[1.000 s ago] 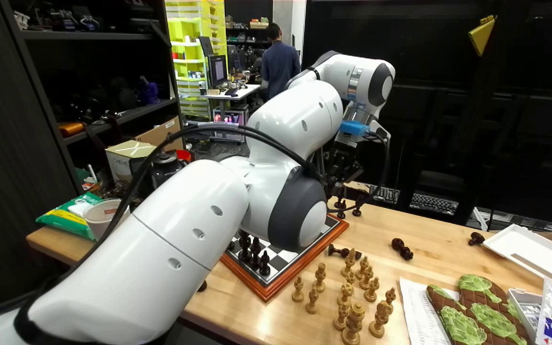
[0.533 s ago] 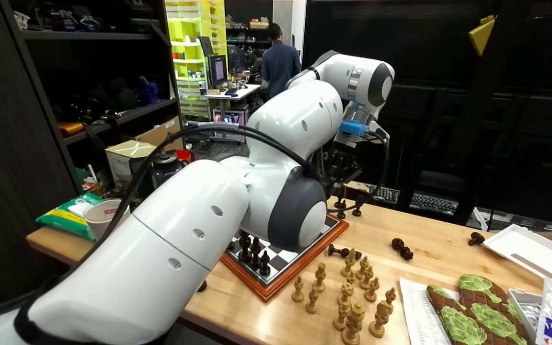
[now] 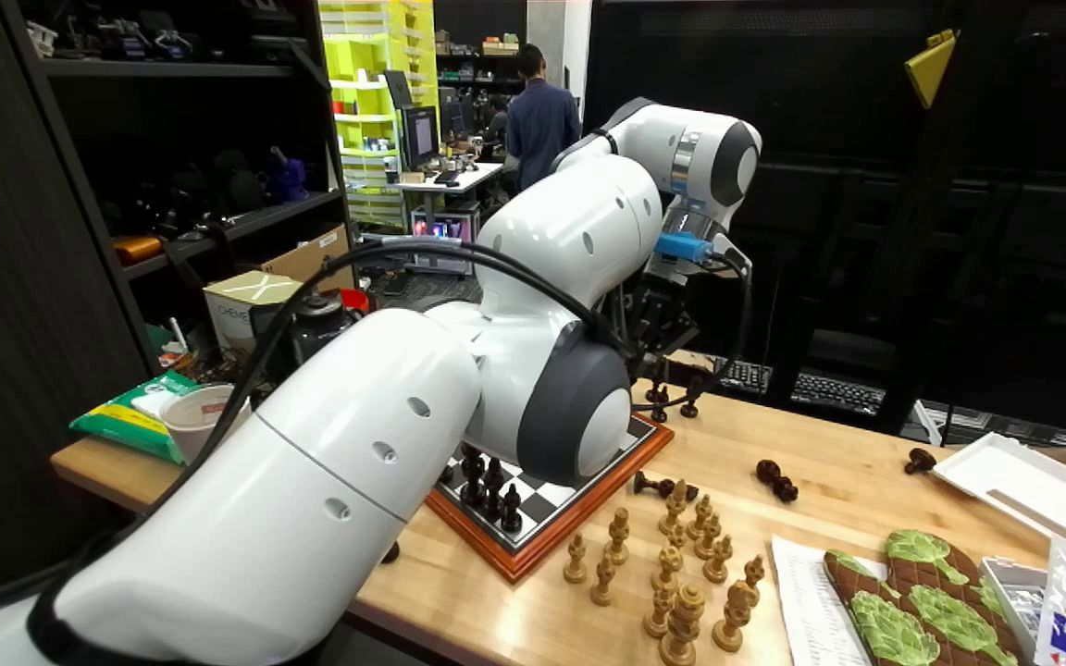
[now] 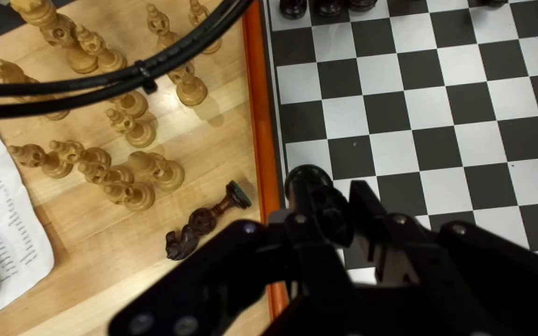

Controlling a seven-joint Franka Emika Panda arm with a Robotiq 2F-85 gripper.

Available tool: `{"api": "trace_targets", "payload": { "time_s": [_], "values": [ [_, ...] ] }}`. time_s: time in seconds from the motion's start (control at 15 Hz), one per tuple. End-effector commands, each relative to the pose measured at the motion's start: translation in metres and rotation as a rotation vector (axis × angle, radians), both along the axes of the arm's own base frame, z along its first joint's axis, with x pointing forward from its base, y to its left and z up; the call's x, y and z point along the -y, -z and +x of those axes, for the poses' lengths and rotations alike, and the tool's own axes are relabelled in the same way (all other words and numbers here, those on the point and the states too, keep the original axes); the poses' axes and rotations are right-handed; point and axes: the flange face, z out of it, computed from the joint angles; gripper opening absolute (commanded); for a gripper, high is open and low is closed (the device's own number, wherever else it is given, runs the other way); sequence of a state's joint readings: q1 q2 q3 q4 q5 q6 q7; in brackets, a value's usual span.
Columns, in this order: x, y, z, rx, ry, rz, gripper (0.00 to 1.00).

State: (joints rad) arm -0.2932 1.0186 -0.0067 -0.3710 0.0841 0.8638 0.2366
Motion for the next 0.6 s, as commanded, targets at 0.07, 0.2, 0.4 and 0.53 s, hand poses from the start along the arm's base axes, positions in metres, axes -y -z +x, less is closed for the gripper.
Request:
{"api": "trace_targets", "payload": {
  "time_s": [0.07,0.2,0.4,0.53],
  "values": [
    [-0.0024,-0.0107,-0.0041,0.001,0.007,0.031,0.06],
    [-0.0035,-0.0103,-0.0039,0.001,0.006,0.037,0.06],
    [-0.0052,-0.0104,-0.0033,0.004,0.002,0.044,0.06],
    [-0.0057,-0.0103,-0.0033,0.003,0.001,0.046,0.06]
  ]
}}
